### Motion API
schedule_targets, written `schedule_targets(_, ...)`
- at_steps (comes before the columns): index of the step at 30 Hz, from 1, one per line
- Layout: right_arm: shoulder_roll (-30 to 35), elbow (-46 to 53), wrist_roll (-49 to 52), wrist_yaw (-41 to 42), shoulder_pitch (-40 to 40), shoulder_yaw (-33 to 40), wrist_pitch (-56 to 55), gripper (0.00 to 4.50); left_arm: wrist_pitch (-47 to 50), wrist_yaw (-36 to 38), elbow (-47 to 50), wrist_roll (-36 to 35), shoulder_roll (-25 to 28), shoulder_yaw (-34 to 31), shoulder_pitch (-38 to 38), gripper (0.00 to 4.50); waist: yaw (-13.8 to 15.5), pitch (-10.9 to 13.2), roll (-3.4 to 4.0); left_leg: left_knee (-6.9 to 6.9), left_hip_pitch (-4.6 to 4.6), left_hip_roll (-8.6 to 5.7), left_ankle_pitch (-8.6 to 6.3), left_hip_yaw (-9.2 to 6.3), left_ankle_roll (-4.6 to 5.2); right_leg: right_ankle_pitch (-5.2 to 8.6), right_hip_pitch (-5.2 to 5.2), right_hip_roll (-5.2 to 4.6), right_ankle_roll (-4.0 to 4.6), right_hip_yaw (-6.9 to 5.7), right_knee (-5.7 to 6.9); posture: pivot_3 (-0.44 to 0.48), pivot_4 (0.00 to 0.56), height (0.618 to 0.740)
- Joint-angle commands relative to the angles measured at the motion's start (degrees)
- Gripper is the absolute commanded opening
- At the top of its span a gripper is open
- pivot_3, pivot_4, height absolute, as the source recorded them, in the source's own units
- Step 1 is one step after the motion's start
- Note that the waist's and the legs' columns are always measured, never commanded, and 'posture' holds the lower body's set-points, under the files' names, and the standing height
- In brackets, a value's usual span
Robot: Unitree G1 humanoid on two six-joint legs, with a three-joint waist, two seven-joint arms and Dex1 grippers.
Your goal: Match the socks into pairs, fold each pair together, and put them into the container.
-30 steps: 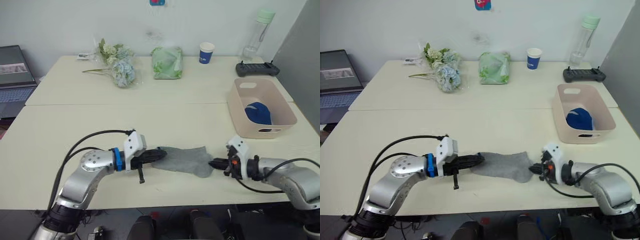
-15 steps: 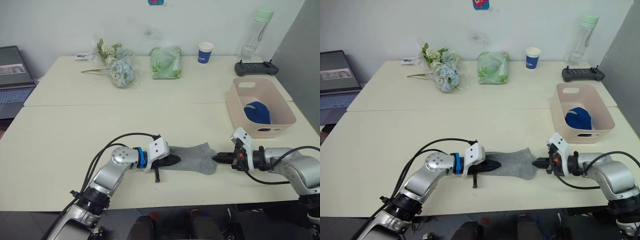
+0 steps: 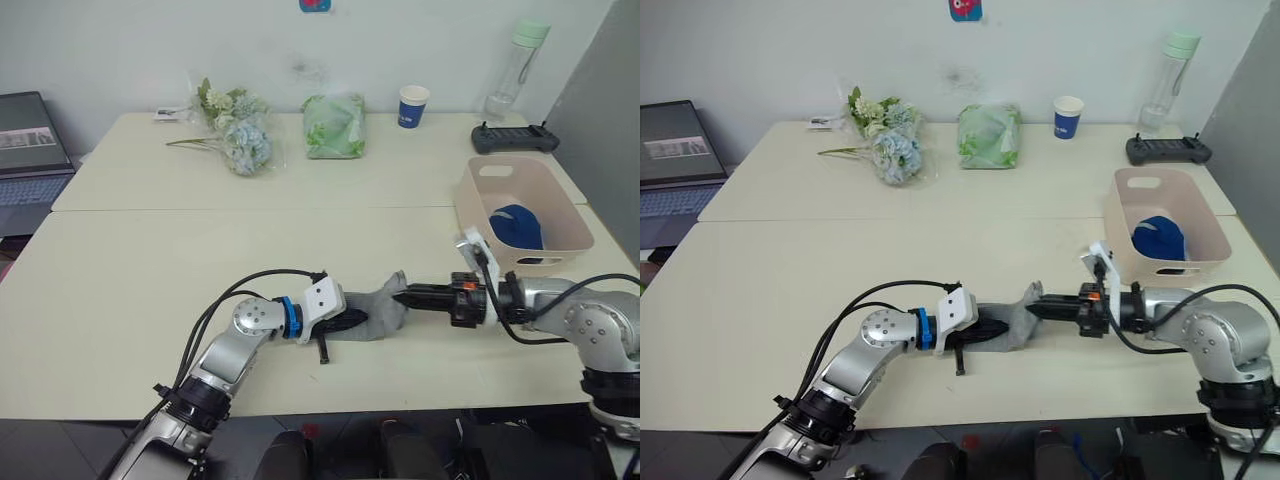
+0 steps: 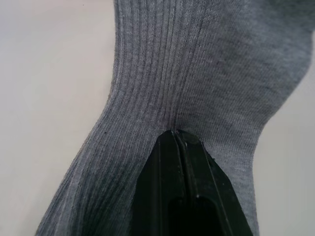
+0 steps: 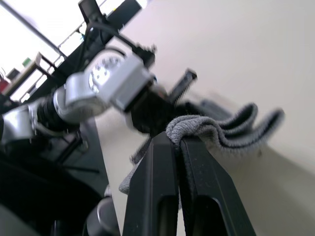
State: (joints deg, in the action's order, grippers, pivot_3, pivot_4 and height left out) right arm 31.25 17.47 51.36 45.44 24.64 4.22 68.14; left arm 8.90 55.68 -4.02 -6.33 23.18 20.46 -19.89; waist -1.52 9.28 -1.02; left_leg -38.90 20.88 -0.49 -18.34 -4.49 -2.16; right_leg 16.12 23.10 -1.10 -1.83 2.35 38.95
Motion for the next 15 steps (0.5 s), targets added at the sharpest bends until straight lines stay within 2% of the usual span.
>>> schedule_targets(1,-3.46,-0.64,-0.68,-2.34,2.56,-2.9,-1.73,0.02,1.62,0.14,0.32,0.55,0.6,0.44,1.4,0.0,-0.02,-0.01,0.02,0.01,0.0,0.0,0.0,0.01,0.0,0.0,0.0,0.0,0.0,0.0,0.0,0.0,0.15,0.74)
schedule_targets(5,-4.51,-2.62,-4.08,-2.01,3.23,-6.61,-4.44,0.02,6.95,0.7,5.54,-3.39,2.24,-3.13,2.17,0.0,0.04,-0.01,0.02,0.01,0.04,-0.02,0.0,0.0,0.0,0.0,0.04,-0.02,0.0,-0.03,-0.03,0.0,0.15,0.74)
schedule_targets(9,-4.08,-4.23,-8.63,-0.67,3.95,-11.27,-7.82,0.02,19.41,2.43,15.53,-12.45,8.95,-11.54,2.39,0.0,-0.34,0.01,0.03,0.04,0.03,0.02,0.0,-0.01,0.0,0.0,0.09,0.0,0.0,-0.03,0.02,0.0,0.15,0.74)
schedule_targets(13,-5.74,-6.49,-12.69,-0.9,5.17,-15.3,-10.56,0.02,26.11,1.93,20.53,-19.47,14.28,-20.65,1.52,0.0,-0.39,0.03,0.04,0.09,0.03,0.1,0.0,-0.07,0.0,0.01,0.12,0.06,0.0,-0.08,0.01,0.0,0.15,0.74)
schedule_targets(15,-7.06,-7.71,-14.04,-0.94,5.89,-16.79,-11.48,0.02,27.45,1.87,21.39,-20.8,16.12,-22.86,1.58,0.0,-0.35,0.03,0.04,0.08,0.03,0.07,0.0,-0.05,-0.01,0.01,0.12,0.04,0.0,-0.08,-0.01,0.0,0.15,0.74)
